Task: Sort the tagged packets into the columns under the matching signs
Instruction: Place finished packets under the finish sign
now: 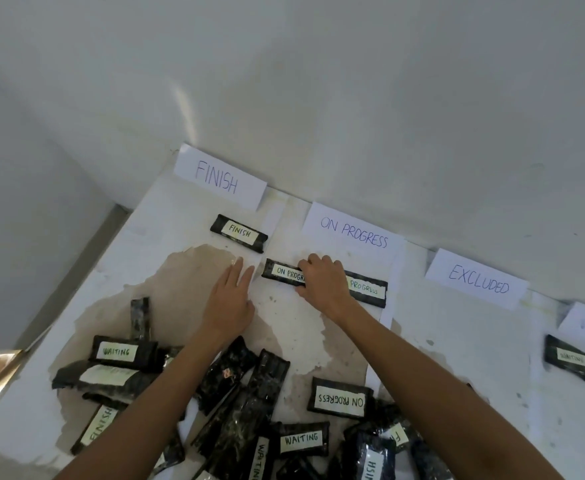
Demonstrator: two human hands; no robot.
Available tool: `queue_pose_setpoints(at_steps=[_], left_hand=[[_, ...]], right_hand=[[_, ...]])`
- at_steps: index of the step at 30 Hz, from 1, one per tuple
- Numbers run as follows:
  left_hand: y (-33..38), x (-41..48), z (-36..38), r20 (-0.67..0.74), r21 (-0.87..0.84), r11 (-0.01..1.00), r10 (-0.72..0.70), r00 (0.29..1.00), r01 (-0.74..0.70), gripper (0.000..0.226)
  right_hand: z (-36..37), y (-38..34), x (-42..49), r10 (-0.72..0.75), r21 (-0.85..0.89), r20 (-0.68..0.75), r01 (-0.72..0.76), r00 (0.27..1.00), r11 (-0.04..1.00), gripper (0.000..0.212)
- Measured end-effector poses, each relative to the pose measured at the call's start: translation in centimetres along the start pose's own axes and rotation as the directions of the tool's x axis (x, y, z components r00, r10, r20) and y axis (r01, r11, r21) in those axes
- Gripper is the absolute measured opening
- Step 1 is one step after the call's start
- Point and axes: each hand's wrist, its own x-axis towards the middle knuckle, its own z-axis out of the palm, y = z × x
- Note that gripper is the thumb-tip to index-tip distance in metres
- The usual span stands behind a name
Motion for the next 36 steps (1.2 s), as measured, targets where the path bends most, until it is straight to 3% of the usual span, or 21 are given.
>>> queue_pose_setpoints(at_steps=[6,13,23,27,30,33,36], left_hand=[[1.0,4.2,-0.2,-0.030,0.155,0.984,0.092,0.995,-0.086,0.071],[-0.5,6.8,-0.6,-0.025,0.259,0.964,0.061,0.998,-0.053,0.062],[-1.3,7.1,-0.9,-0.091,0.270,0.963,0.056,0.994,-0.029,0.062],[0.1,7.4,-0.3,-0.106,0.272,0.941,0.236,0.966,-0.200,0.052],[1.5,7.7,0.6,-0.043,0.307,0.886,0.378,0.925,-0.348,0.049],[2.2,8.1,1.2,-0.026,0.301,0.863,0.432,0.902,-0.405,0.045],[2.3,8.9,1.5,-0.036,0.281,0.858,0.458,0.888,-0.431,0.045]], right_hand=[[0.8,1.0,1.5,0.100,0.052,-0.021,-0.099,0.995,0.994,0.041],[1.6,1.5,2.4,0.142,0.120,-0.002,-0.141,0.990,0.983,0.045],[1.7,1.9,2.4,0.137,0.177,-0.011,-0.133,0.991,0.975,0.050],[1.1,3.2,1.4,0.139,0.272,-0.029,-0.126,0.990,0.954,0.059],[1.5,5.0,-0.5,0.242,0.239,0.056,-0.249,0.969,0.939,0.064],[2.3,6.3,-2.2,0.339,0.144,0.102,-0.351,0.935,0.925,0.056],[2.7,6.8,-2.7,0.331,0.172,0.058,-0.336,0.942,0.926,0.053]])
